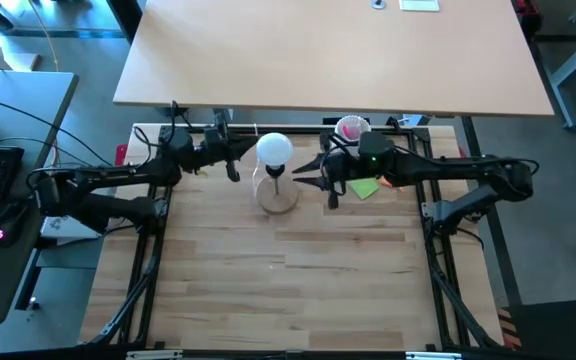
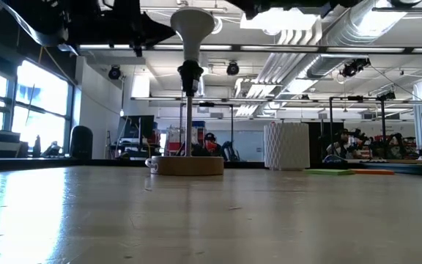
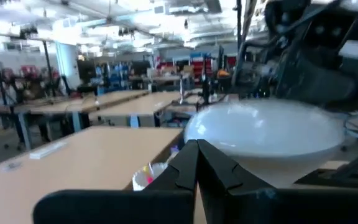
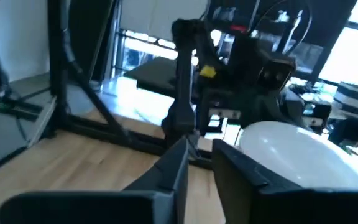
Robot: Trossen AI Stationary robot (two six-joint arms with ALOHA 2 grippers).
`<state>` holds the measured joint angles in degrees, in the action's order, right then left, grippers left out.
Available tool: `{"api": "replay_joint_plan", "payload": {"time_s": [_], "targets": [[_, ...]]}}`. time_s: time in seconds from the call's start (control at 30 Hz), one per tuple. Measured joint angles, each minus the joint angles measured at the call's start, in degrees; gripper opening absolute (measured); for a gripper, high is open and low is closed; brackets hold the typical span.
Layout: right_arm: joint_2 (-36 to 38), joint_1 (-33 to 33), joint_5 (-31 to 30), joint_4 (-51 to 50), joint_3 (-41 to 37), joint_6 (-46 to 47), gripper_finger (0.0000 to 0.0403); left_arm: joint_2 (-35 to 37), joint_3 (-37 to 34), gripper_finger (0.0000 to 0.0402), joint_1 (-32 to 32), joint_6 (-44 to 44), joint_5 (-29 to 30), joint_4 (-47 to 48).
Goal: Screw lightbulb
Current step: Remove the white lightbulb from the brown lamp
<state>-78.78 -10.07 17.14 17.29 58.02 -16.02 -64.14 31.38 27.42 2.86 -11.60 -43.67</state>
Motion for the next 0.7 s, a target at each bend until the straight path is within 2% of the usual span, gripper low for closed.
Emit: {"api": "replay_joint_plan", "payload": {"time_s": [0.27,0.7], "targets": [[-5.9,-4.0,-0.2,6.8,0.0,4.9,0.0034,-3.0,0.0,0.0000,0.8,-1.3,-3.2,-4.0],[-4.7,-6.9,1.3,6.2,-0.1,5.6,0.0030,-0.8,0.0,0.0000,-2.1,-3.5,-2.6,1.0]]}}
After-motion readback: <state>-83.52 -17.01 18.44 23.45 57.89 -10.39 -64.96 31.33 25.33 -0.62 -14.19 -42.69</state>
